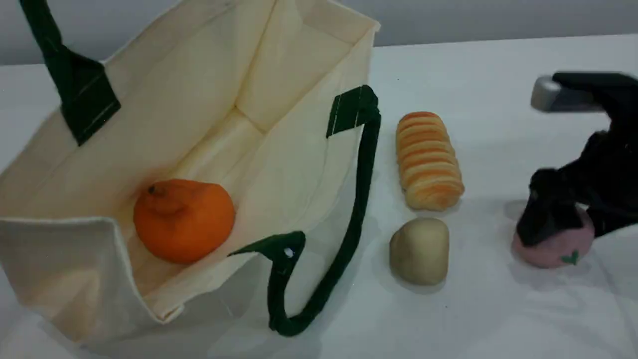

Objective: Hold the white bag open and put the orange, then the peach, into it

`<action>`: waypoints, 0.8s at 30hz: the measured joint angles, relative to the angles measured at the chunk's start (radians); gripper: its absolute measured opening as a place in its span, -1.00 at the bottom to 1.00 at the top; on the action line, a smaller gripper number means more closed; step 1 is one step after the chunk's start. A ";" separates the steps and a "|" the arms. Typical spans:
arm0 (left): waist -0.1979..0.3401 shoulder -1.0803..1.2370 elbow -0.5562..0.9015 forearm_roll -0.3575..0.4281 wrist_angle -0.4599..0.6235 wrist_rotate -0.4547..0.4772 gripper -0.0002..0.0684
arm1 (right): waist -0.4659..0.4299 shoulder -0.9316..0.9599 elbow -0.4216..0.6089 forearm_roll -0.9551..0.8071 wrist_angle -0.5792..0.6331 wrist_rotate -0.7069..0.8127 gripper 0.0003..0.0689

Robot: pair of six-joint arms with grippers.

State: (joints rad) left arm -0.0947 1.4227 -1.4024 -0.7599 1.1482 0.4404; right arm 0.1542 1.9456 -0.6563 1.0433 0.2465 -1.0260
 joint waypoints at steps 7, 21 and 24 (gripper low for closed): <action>0.000 0.000 0.000 0.000 0.000 0.000 -0.84 | 0.000 -0.007 0.000 -0.003 0.002 -0.004 -0.04; 0.000 0.001 0.000 0.000 0.000 0.000 -0.84 | 0.000 -0.337 0.000 0.045 0.207 -0.026 -0.03; 0.000 0.001 0.000 0.000 0.000 0.000 -0.84 | 0.000 -0.426 0.000 0.127 0.287 -0.043 -0.03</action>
State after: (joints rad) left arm -0.0947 1.4236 -1.4024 -0.7598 1.1482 0.4404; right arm 0.1542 1.5200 -0.6563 1.1706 0.5334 -1.0695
